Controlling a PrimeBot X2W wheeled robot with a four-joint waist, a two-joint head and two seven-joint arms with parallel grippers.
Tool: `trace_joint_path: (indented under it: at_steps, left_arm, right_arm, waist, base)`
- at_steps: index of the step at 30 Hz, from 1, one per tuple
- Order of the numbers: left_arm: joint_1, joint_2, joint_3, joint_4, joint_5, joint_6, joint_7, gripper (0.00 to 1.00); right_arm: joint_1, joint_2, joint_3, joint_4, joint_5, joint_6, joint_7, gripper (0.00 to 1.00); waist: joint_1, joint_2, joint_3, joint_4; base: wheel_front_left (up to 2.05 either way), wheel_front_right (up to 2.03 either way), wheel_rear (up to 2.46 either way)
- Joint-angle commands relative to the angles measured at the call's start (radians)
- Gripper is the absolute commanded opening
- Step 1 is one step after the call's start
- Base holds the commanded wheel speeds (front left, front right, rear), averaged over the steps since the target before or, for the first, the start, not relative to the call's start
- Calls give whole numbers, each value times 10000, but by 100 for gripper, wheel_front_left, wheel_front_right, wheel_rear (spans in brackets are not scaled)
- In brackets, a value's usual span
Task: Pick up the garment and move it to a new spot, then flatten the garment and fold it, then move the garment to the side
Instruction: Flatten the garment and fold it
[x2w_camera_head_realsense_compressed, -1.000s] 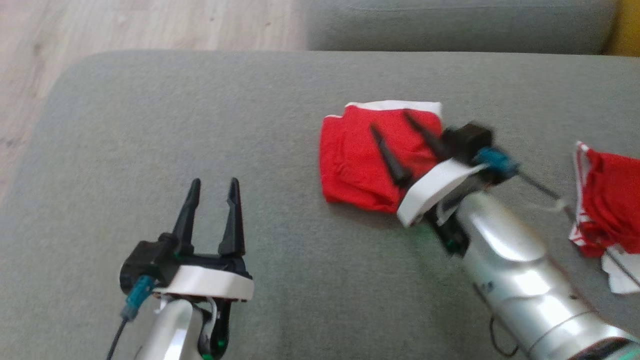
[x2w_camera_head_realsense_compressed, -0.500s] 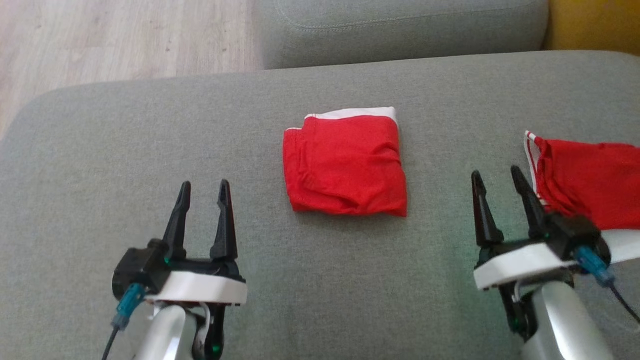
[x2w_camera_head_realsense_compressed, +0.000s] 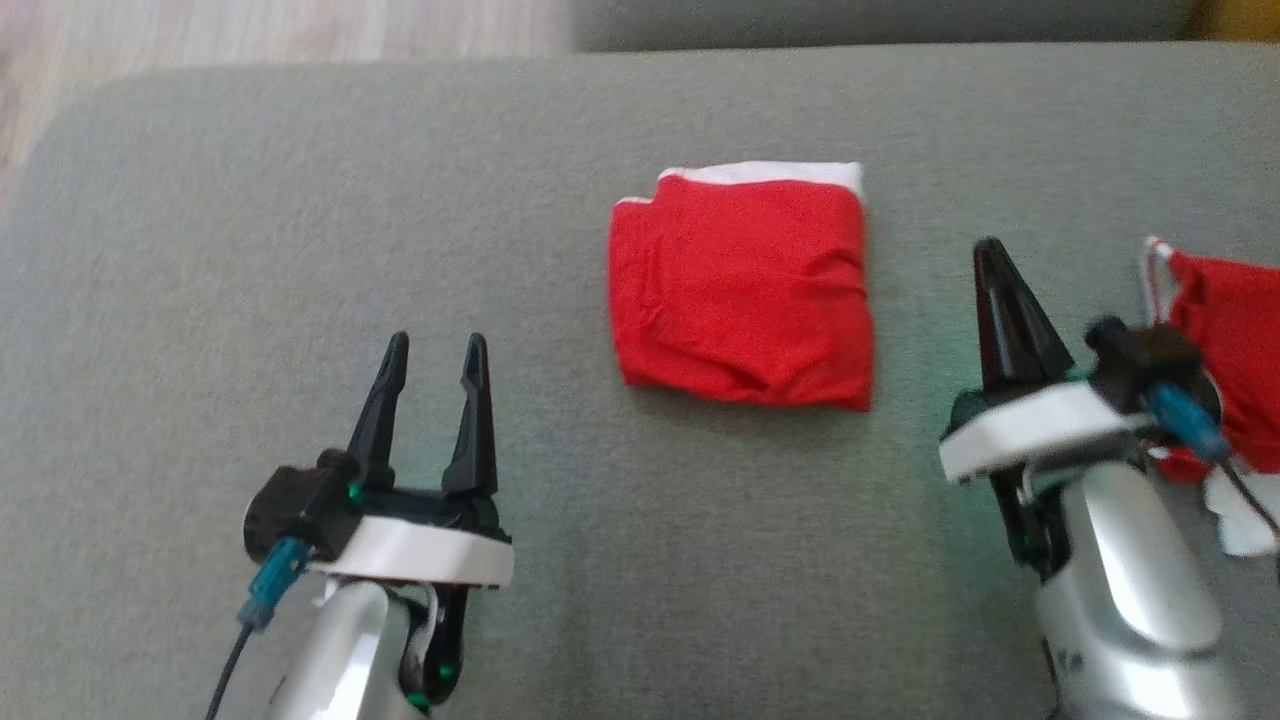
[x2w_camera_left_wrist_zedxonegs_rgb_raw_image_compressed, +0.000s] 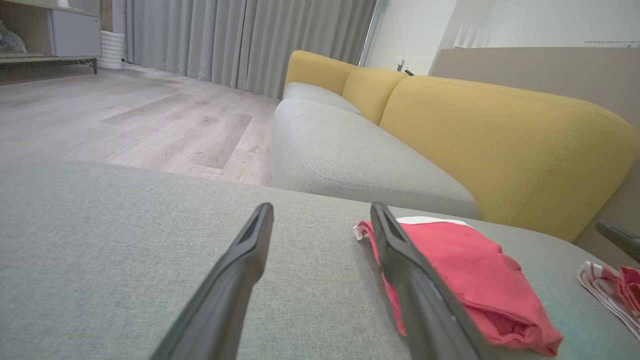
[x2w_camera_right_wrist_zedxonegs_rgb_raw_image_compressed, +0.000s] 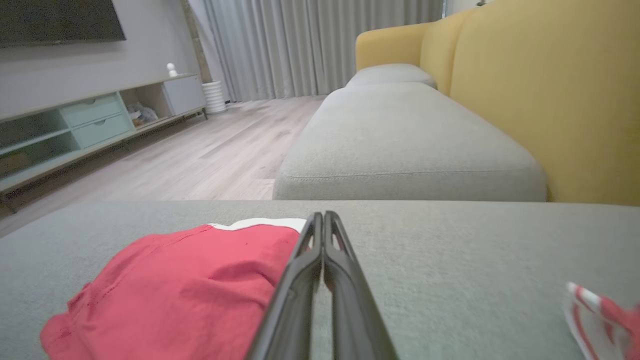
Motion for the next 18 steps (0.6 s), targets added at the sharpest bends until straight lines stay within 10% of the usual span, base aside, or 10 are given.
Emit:
trace_joint_path:
  at_steps: [1, 18]
  left_arm:
    - [-474, 83, 157, -306, -98, -3, -63, 100]
    - [-1241, 83, -478, -227, -553, 142, -63, 100]
  right_arm:
    - [-681, 27, 227, 84, -266, -7, 275, 0]
    - [-4029, 27, 1145, 4709, 45, -7, 1309, 0]
  waist:
    - [-1, 0, 509, 484]
    - [-1, 0, 1421, 1659]
  base:
    - [0, 0, 0]
    - [0, 0, 0]
